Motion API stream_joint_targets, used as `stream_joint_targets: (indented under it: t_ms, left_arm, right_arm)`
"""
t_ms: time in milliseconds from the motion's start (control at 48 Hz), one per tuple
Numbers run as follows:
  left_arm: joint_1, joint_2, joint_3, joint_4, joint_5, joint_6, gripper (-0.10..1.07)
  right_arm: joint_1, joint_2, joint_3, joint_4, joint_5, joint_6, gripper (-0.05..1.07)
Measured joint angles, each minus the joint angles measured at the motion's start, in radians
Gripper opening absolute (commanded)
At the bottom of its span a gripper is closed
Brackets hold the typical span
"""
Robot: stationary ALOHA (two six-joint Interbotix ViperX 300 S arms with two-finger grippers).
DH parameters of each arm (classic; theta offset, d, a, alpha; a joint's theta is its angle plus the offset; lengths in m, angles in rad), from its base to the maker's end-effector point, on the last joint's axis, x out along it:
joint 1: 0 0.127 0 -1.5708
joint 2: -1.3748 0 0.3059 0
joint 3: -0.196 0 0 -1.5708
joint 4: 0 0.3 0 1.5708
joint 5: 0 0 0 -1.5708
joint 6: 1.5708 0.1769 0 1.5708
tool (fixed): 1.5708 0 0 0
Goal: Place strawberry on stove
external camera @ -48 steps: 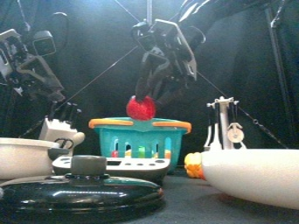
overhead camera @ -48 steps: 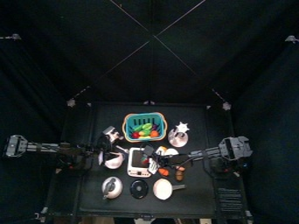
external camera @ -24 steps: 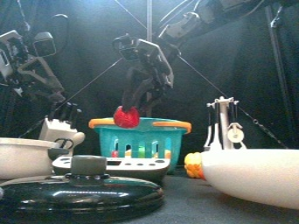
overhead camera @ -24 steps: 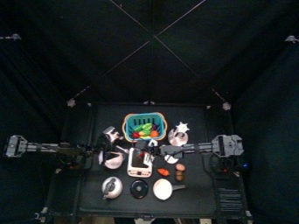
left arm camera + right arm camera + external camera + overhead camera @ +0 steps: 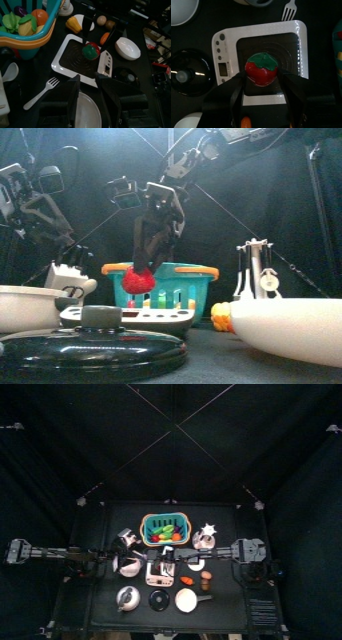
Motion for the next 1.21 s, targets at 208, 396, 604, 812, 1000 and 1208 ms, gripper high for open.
stream_joint_targets:
  t_ms: [208,396,604,812,1000,1208]
  left_arm:
    - [0.000,0.000,0.002,0.000,0.000,0.000,0.73]
    - [0.002,0.000,0.003,-0.002,0.000,0.000,0.73]
    - [0.002,0.000,0.002,-0.002,0.000,0.000,0.73]
    - [0.002,0.000,0.008,-0.002,0.000,0.000,0.73]
    - [0.002,0.000,0.009,-0.002,0.000,0.000,0.73]
    - [0.003,0.000,0.008,-0.002,0.000,0.000,0.73]
  right_arm:
    - [-0.008,0.011,0.000,-0.017,0.003,-0.002,0.67]
    - [-0.008,0.025,0.000,-0.014,0.000,-0.006,0.68]
    - [-0.009,0.031,0.000,0.020,0.000,-0.041,0.68]
    - [-0.011,0.038,-0.005,0.051,-0.002,-0.044,0.68]
    - [-0.015,0.038,-0.005,0.052,0.002,-0.043,0.68]
    - [-0.018,0.038,-0.005,0.057,0.034,-0.040,0.69]
